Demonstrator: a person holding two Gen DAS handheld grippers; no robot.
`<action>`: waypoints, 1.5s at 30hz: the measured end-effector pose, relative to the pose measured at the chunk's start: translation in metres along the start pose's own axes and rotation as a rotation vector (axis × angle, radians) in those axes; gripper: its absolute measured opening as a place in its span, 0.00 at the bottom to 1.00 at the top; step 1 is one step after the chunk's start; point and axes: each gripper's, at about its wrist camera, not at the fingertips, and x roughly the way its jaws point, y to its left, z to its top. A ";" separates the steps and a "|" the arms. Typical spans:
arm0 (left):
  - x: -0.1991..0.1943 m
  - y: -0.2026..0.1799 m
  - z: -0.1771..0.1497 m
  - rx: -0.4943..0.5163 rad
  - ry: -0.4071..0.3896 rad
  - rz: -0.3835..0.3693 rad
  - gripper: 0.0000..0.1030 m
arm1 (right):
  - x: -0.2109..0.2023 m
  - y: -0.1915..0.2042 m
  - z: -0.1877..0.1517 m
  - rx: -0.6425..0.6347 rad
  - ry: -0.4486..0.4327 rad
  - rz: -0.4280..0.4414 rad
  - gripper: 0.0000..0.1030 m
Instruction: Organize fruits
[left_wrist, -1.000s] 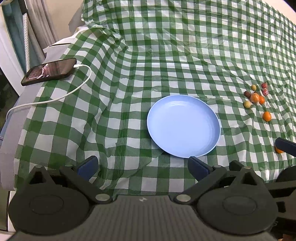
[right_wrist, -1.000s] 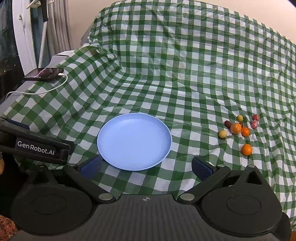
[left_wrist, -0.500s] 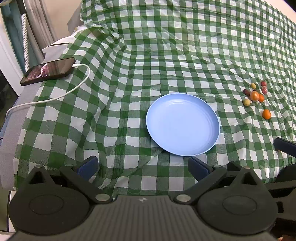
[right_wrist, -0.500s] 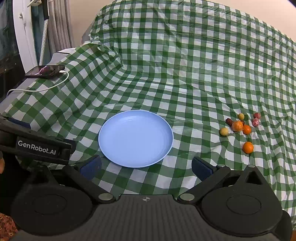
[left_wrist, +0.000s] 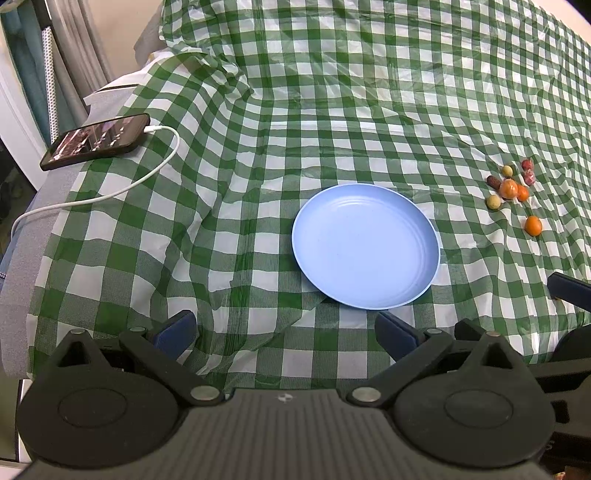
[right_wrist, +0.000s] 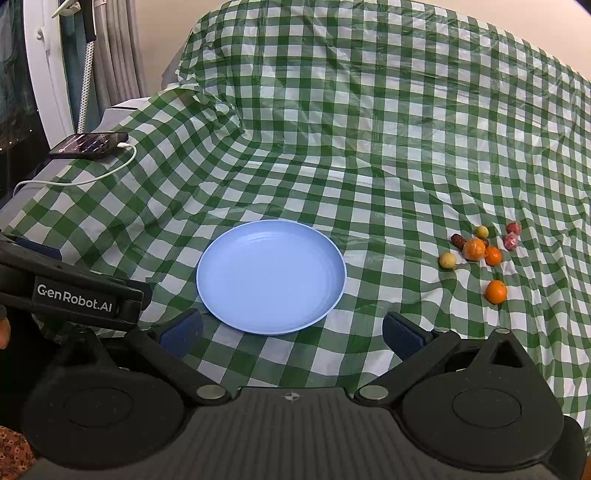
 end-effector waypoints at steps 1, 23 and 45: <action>0.000 0.001 0.000 0.000 0.000 0.000 1.00 | 0.000 0.000 0.000 0.000 0.000 0.000 1.00; 0.005 -0.002 -0.001 0.009 0.018 0.016 1.00 | 0.008 -0.003 -0.003 0.017 0.009 0.010 1.00; 0.066 -0.153 0.104 0.192 0.043 -0.139 1.00 | 0.077 -0.222 -0.051 0.559 0.054 -0.505 0.85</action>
